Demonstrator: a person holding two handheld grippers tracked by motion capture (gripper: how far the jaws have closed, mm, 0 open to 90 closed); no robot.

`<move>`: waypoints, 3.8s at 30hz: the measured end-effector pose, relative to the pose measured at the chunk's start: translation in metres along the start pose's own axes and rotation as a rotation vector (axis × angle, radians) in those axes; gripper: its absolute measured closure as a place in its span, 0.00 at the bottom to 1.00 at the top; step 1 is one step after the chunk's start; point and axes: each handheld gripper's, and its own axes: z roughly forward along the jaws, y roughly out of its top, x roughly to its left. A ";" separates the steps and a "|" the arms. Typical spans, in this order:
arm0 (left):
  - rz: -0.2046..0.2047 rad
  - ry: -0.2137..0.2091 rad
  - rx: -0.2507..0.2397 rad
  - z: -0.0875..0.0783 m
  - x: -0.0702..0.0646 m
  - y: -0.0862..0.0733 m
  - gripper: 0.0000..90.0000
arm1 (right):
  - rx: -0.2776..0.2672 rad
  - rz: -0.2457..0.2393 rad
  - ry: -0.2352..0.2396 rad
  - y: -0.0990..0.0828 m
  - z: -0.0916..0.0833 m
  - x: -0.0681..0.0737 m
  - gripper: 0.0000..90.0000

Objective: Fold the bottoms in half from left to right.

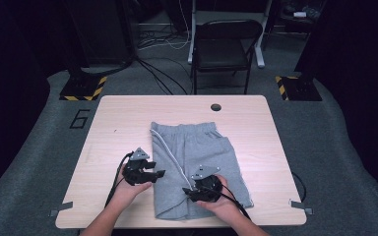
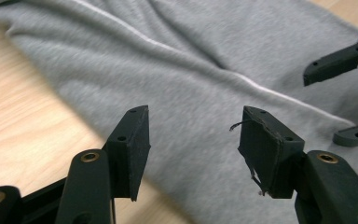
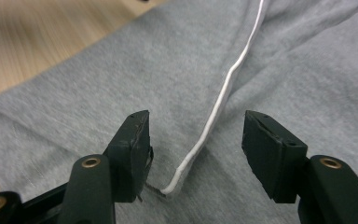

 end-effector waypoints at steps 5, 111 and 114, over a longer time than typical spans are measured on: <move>-0.028 0.041 0.013 0.002 0.014 -0.005 0.47 | 0.042 0.029 0.033 -0.003 0.005 0.000 0.53; -0.072 0.193 -0.117 0.054 0.052 0.154 0.95 | -0.214 -0.069 0.099 0.005 -0.067 0.034 0.91; -0.057 0.176 -0.119 0.062 0.045 0.162 0.95 | -0.220 -0.049 0.070 0.000 -0.078 0.031 0.91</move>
